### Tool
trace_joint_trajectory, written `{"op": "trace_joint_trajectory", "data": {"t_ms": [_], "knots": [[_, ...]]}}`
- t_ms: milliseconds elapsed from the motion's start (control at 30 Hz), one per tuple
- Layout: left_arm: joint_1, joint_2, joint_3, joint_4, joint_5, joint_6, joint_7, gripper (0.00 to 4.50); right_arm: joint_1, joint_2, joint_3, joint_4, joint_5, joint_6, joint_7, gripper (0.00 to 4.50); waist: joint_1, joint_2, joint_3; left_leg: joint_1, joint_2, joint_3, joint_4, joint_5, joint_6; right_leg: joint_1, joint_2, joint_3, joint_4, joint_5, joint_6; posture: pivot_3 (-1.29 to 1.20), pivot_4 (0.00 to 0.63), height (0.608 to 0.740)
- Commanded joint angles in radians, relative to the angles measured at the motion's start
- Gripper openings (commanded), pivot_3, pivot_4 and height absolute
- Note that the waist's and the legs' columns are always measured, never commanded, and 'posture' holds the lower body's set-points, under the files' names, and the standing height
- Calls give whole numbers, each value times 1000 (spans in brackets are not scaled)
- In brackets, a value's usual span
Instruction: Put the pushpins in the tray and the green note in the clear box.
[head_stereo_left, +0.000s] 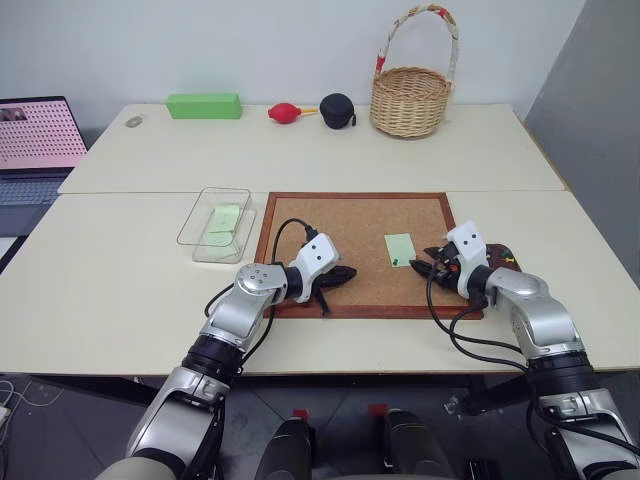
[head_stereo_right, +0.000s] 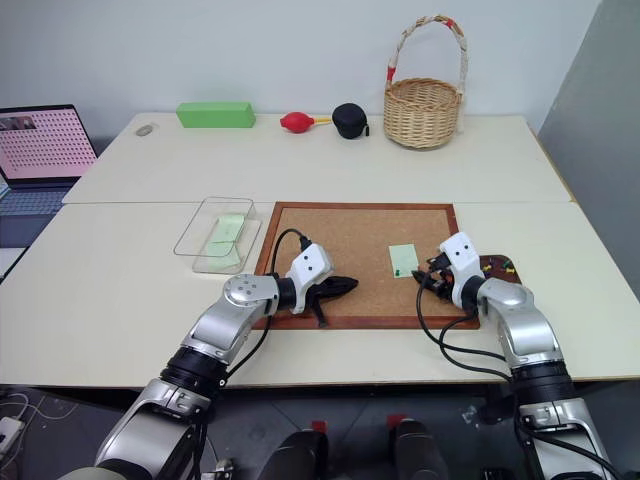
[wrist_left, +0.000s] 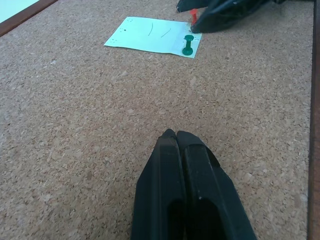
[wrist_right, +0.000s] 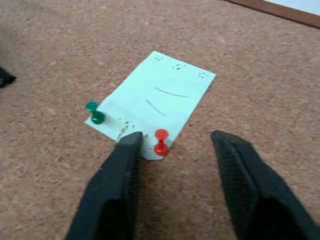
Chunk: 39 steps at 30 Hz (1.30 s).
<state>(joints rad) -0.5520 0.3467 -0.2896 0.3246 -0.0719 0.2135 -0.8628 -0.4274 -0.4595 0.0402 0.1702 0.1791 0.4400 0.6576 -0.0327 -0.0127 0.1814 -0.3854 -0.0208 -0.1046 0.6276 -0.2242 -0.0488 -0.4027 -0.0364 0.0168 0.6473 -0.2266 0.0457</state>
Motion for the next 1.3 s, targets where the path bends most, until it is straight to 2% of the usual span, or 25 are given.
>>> {"op": "trace_joint_trajectory", "data": {"t_ms": [33, 200, 267, 467, 867, 1000, 1300], "knots": [[29, 20, -15, 44, 43, 36, 9, 0, -15, 0, -18, -13, 12, -18, 11, 1290, 0, 0, 0, 0, 0, 0, 0, 0, 0, 0, 0, 0, 0, 0, 0, 0, 150, 740], [31, 21, -16, 42, 43, 40, 8, 0, -4, -5, -27, -41, 24, -4, 25, 292, 0, 0, 0, 0, 0, 0, 0, 0, 0, 0, 0, 0, 0, 0, 0, 0, 150, 740], [31, 22, -18, 40, 44, 41, 8, 0, 1, -10, -33, -57, 33, 3, 32, 57, 0, 0, 0, 0, 0, 0, 0, 0, 0, 0, 0, 0, 0, 0, 0, 0, 150, 740], [33, 24, -22, 43, 48, 44, 5, 0, 32, -14, -61, -139, 99, 10, 79, 57, 1, 0, 0, -1, 0, -1, -1, 0, 0, -1, 0, 0, 0, 0, 0, 0, 150, 740], [31, 23, -33, 53, 53, 38, 0, 0, 28, -20, -120, -186, 148, 13, 51, 57, 0, 0, 0, -1, 0, 0, -1, 0, 0, -1, 0, 0, 0, 0, 0, 0, 150, 740], [33, 26, -35, 52, 53, 37, -1, 0, 57, -71, -163, -218, 156, 44, 56, 57, 1, 0, 0, -1, 0, 0, -1, 0, 0, -1, 0, 0, 0, 0, 0, 0, 150, 740], [30, 24, -42, 68, 58, 25, -5, 0, 199, -267, -247, -229, 152, 110, 97, 57, -1, 0, 0, -1, 0, 0, -1, 0, 0, 0, 0, 0, -1, 0, 0, 0, 150, 740]]}}
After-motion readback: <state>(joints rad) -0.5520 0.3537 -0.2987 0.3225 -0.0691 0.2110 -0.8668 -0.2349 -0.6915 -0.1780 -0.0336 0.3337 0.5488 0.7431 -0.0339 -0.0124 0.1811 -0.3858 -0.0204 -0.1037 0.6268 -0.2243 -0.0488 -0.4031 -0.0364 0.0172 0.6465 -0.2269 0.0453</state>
